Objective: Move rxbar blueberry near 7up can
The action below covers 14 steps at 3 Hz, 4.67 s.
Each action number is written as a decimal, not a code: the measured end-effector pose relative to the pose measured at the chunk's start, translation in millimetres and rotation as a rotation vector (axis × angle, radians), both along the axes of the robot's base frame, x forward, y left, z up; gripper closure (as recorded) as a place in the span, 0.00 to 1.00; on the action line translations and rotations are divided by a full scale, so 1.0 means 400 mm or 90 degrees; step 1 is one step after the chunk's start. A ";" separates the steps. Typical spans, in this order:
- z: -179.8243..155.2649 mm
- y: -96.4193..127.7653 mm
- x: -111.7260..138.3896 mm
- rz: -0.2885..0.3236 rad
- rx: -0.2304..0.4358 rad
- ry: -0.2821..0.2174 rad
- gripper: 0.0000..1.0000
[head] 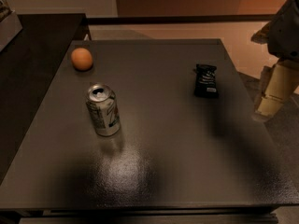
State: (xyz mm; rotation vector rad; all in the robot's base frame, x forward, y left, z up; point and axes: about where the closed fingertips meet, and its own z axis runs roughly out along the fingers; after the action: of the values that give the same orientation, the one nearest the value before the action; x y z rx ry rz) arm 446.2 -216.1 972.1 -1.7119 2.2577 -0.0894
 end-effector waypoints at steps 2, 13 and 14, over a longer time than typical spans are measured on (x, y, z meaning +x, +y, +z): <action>-0.106 -0.033 0.155 -0.159 0.002 -0.013 0.00; -0.344 0.063 0.441 -0.330 0.216 0.011 0.87; -0.343 0.063 0.441 -0.330 0.216 0.011 1.00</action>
Offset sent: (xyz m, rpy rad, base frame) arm 0.1086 -0.0277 -0.0694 0.0180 -0.0778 -0.4784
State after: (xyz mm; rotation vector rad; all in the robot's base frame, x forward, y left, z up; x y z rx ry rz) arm 622.5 -190.8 834.8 -0.9419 2.4976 0.1870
